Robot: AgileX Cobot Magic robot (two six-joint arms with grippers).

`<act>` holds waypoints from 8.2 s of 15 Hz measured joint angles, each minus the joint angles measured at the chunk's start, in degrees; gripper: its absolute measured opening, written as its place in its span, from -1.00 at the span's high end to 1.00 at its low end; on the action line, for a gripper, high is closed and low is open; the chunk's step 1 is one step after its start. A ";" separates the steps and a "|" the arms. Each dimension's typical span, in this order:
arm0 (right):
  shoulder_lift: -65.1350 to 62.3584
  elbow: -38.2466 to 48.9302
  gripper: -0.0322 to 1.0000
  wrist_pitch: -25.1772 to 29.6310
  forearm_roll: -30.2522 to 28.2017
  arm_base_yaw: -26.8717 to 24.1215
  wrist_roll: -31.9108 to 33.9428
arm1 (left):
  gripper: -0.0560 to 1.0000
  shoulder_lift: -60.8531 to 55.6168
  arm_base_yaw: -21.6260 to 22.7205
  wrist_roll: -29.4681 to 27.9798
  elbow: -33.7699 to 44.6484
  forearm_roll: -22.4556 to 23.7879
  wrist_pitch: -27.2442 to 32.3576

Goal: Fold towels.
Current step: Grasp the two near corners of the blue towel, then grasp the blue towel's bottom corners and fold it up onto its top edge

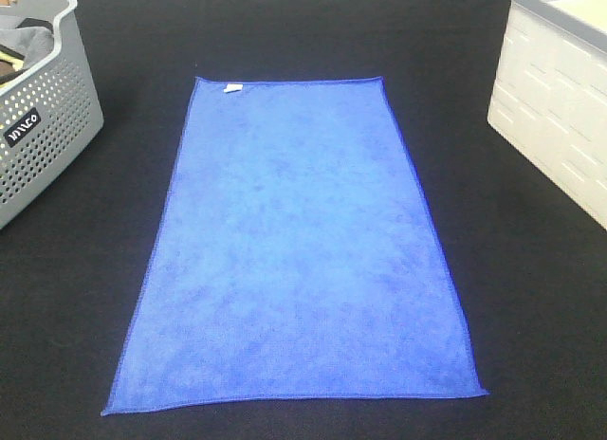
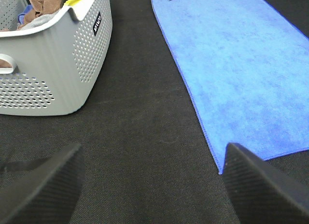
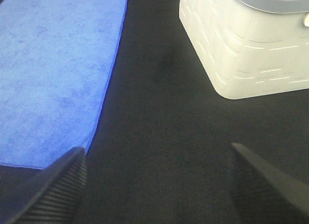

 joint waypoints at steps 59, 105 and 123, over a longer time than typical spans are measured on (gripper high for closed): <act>1.32 -0.29 -0.52 -4.76 0.40 0.00 0.06 | -0.50 7.85 0.00 -6.59 -0.17 -2.01 -16.84; 106.63 -3.15 0.64 -34.55 71.33 13.24 -49.90 | 0.55 109.49 -10.49 54.20 -4.18 -82.91 -31.00; 86.86 7.28 0.94 -24.01 51.17 13.29 -29.45 | 0.89 84.40 -10.49 29.85 8.42 -50.94 -26.01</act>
